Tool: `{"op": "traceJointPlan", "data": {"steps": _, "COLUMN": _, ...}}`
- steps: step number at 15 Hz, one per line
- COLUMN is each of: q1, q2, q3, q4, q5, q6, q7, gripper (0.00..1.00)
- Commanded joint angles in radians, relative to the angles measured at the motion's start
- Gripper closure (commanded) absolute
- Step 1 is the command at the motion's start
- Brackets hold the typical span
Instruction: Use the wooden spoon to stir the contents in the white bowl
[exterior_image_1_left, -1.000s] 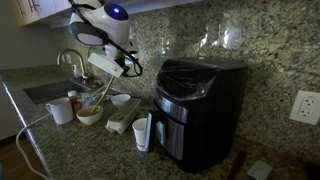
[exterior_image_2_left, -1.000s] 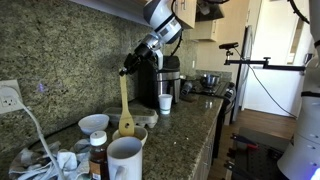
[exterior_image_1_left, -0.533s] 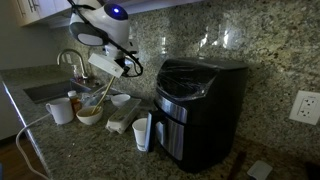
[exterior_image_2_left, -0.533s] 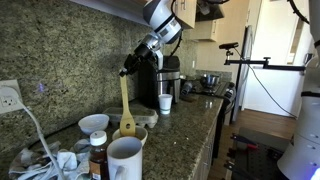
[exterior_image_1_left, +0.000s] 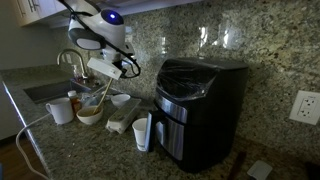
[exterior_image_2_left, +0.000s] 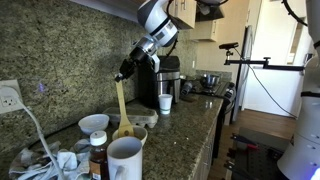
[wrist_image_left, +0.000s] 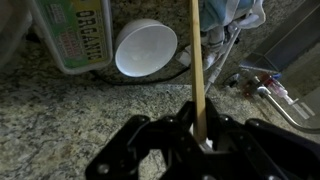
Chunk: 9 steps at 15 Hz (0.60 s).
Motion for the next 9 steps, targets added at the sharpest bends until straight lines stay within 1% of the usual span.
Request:
{"op": "traceJointPlan", "data": {"steps": 1, "q1": 0.008, "q2": 0.001, "q3": 0.024, "q4": -0.004, "q5": 0.011, "q6": 0.024, "q7": -0.042, "gripper": 0.95}}
{"op": "traceJointPlan", "data": {"steps": 4, "q1": 0.001, "q2": 0.002, "q3": 0.034, "q4": -0.003, "q5": 0.020, "q6": 0.000, "q7": -0.040, "gripper": 0.95}}
{"op": "traceJointPlan", "data": {"steps": 9, "q1": -0.004, "q2": -0.001, "q3": 0.025, "q4": -0.007, "q5": 0.002, "q6": -0.006, "q7": -0.020, "gripper": 0.95}}
